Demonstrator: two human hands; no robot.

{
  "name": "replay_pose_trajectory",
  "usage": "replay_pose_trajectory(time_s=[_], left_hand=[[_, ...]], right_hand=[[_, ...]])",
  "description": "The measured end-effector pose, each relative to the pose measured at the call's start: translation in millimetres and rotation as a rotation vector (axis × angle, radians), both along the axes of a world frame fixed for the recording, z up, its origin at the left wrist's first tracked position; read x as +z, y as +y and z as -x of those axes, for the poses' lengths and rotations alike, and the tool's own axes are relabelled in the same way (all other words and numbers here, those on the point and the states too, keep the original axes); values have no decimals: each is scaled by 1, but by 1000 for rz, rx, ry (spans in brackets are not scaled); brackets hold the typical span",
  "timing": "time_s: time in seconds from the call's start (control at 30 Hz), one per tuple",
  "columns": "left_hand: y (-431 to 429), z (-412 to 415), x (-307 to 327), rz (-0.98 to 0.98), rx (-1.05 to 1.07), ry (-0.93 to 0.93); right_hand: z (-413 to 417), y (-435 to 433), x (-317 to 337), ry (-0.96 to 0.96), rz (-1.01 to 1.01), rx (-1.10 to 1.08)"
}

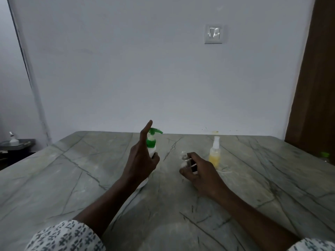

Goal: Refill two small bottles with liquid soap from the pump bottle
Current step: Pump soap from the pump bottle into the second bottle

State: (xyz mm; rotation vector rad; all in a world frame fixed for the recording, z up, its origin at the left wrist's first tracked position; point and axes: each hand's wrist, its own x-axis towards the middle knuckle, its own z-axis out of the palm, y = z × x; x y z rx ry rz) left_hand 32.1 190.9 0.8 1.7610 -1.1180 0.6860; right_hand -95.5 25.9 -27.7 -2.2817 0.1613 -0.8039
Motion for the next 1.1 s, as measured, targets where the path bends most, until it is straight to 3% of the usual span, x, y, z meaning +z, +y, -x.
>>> replay_pose_trajectory(time_s=[0.17,0.53,1.1], left_hand=[[-2,4,-1,-70,8,-24],[-2,-4,1,-85,-141,-2],[-3,0,1,-155,-136,-79]], right_hand=[[3,3,10,-73,31,-40],[-1,9,15,-34,12,-32],[-7,11,39,7,286,-148]])
